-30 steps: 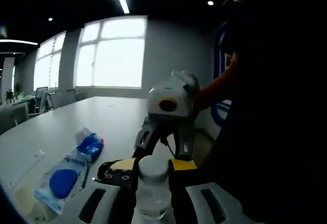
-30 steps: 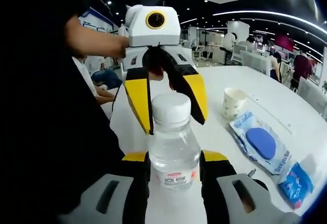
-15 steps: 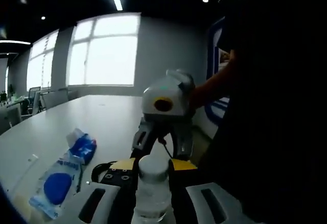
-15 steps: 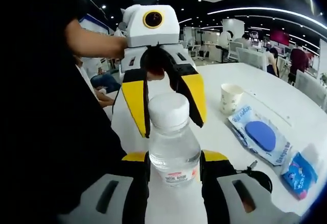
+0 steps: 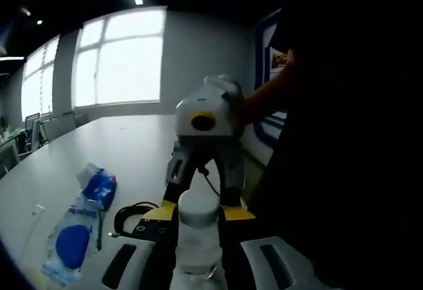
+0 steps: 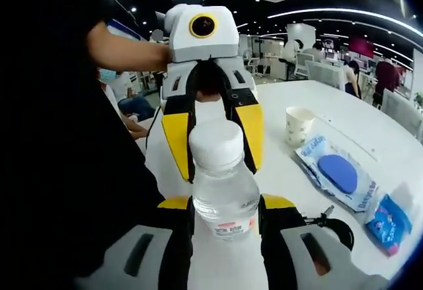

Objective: Arrange the tabletop items into an orderly group along one side of the table until the central work area is clear of visible clutter.

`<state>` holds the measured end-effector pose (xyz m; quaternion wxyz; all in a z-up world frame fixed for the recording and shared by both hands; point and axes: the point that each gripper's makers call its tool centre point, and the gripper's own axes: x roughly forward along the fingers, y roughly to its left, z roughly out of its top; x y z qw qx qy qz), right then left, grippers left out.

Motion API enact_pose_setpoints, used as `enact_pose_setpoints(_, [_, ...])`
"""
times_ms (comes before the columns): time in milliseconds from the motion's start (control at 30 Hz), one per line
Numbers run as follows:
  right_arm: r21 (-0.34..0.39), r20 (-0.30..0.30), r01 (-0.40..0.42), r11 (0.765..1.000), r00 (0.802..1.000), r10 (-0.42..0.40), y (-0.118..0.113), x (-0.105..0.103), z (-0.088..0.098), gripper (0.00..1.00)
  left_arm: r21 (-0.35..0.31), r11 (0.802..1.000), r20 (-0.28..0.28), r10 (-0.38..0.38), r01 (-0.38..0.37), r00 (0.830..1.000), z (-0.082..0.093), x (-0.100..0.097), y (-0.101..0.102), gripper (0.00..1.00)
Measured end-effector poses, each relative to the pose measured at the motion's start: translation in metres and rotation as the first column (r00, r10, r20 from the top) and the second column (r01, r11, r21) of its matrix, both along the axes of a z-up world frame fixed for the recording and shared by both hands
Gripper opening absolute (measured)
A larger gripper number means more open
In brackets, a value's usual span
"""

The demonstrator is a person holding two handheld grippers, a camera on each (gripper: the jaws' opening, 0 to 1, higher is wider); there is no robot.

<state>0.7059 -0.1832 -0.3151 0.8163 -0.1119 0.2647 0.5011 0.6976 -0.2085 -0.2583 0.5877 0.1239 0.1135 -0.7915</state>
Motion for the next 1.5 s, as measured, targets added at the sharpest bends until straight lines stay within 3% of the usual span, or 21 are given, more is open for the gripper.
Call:
enact_pose_setpoints(767, [0.018,-0.01,0.009,1.0,1.0,-0.009,0.001,0.0,0.0,0.34,-0.013,0.999,-0.002,-0.053,0.053,0.999,0.008,-0.001,-0.004,0.22])
enact_pose_setpoints(1100, [0.037,-0.039,0.023,0.999,0.999,-0.022,0.0,0.0,-0.001,0.35,-0.014,0.999,-0.004,-0.04,0.04,0.999,0.01,-0.002,-0.003,0.2])
enact_pose_setpoints(1200, [0.028,-0.024,0.042,0.999,0.999,-0.041,-0.002,-0.002,-0.001,0.53,-0.015,0.999,-0.003,-0.032,0.032,0.999,0.009,-0.001,-0.003,0.2])
enact_pose_setpoints(1300, [0.053,-0.036,0.079,0.996,0.996,-0.077,-0.005,-0.005,0.003,0.56,-0.014,1.0,-0.008,-0.022,0.022,1.0,0.009,0.0,-0.003,0.2])
enact_pose_setpoints(1500, [0.094,-0.055,0.213,0.973,0.977,-0.208,-0.023,0.003,0.01,0.78,0.002,1.0,-0.009,0.001,-0.001,1.0,0.009,0.0,-0.003,0.2])
